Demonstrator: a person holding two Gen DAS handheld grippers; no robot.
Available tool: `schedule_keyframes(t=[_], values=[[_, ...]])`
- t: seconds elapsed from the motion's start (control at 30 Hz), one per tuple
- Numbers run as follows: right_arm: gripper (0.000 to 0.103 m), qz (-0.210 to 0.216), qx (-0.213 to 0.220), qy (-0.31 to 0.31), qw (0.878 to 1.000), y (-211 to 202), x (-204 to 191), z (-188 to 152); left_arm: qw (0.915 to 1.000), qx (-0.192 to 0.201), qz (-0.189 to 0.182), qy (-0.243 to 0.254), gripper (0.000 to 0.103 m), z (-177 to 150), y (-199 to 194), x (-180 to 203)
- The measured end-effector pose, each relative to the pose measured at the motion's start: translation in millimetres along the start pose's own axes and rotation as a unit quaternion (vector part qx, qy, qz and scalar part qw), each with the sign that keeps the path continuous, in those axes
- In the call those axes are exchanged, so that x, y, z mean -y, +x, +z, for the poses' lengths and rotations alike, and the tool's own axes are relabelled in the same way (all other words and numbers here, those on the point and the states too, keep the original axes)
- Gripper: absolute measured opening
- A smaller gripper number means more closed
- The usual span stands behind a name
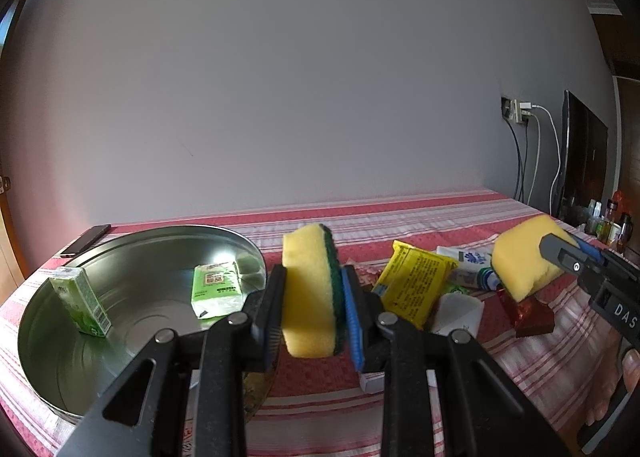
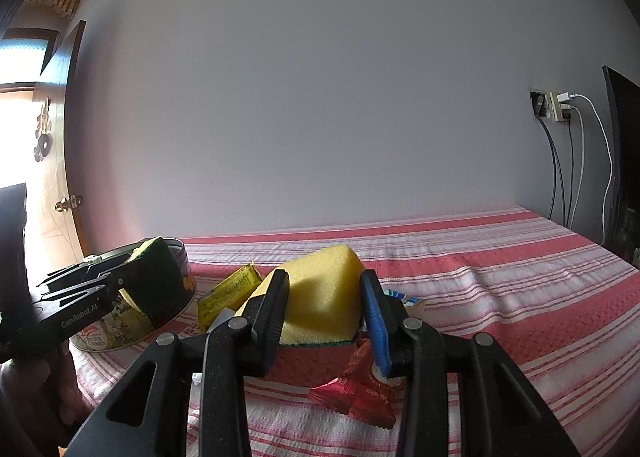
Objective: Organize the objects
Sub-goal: 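Carry the sponge with left tool over the tin while right tool carries its sponge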
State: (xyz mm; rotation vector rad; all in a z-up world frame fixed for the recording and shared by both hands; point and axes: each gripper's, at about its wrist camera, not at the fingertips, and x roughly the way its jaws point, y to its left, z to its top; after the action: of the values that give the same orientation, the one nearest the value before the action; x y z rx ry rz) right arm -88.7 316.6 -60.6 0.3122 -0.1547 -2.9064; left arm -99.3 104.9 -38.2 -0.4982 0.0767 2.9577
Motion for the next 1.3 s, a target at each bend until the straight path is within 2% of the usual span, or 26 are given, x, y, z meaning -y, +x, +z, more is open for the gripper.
schedule_keyframes(t=[0.5, 1.3], values=[[0.039, 0.005, 0.018, -0.003, 1.000, -5.7, 0.9, -0.9, 1.0000, 0.006, -0.002, -0.004, 0.026, 0.1, -3.0, -0.1], [0.039, 0.010, 0.022, -0.007, 1.000, -0.9, -2.2, 4.4, 0.9995, 0.015, -0.014, -0.025, 0.026, 4.6, -10.3, -7.9]])
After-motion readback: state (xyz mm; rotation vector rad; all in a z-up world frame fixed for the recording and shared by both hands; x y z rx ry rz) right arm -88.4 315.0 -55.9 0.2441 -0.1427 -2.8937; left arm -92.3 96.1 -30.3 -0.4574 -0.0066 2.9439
